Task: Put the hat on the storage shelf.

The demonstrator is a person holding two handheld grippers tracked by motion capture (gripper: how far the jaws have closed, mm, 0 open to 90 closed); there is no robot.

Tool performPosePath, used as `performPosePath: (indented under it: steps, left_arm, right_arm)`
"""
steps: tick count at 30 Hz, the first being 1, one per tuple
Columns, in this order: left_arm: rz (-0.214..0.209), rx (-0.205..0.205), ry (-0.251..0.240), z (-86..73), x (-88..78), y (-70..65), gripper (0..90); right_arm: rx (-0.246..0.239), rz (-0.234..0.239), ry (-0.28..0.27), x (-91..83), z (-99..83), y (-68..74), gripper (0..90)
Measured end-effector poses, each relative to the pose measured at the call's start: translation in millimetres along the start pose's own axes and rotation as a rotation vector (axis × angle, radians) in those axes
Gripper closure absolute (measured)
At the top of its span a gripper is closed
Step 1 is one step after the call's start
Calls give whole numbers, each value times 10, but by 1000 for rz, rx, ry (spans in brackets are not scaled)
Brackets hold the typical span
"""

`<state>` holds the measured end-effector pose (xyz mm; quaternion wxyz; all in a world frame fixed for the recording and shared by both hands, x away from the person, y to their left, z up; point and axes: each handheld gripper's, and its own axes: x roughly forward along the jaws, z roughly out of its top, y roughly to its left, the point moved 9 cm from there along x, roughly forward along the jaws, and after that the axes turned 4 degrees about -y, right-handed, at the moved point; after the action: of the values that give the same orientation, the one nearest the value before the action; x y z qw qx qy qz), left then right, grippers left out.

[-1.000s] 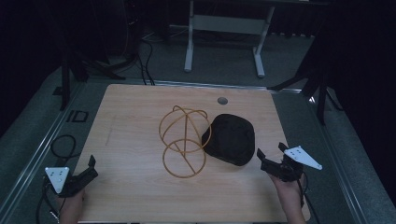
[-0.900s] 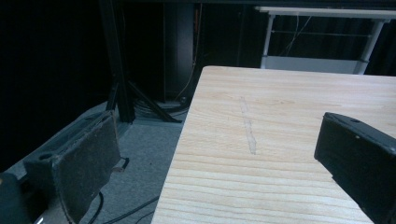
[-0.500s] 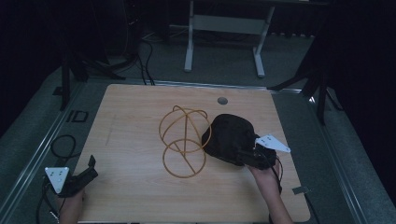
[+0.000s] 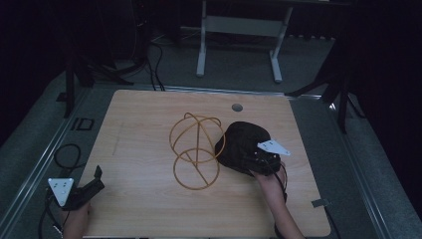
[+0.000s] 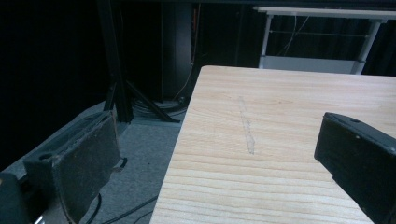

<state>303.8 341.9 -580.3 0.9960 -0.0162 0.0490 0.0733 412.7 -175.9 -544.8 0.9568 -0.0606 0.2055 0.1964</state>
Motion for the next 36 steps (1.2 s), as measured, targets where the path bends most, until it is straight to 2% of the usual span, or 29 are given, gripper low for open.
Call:
performPosePath:
  steps: [3,6,11,13,14,21,28,32,36]
  left_arm:
    - [0,2,0,0,-1,-1,6]
    - [-1,2,1,0,-1,-2,6]
    - [0,3,1,0,-1,-2,6]
    - [0,3,0,0,-1,-2,6]
    - [0,3,0,0,-1,-2,6]
    - [1,5,0,0,-1,-2,6]
    - [1,4,-1,0,-2,-1,6]
    - [2,5,0,0,-2,-1,6]
    - [2,6,-1,0,-3,-2,6]
  right_arm:
    - [-21,-28,19,23,-56,2,312]
    - [-21,-46,36,47,-93,-9,417]
    - [-13,-59,31,62,-107,-46,555]
    - [-19,-60,35,68,-114,-50,578]
    - [-21,-59,38,83,-130,-52,635]
    - [-28,-65,47,99,-157,-83,834]
    - [-28,-79,5,28,-56,-109,877]
    - [-3,-77,-25,-50,14,-165,878]
    - [-5,-84,-43,-137,96,-242,878]
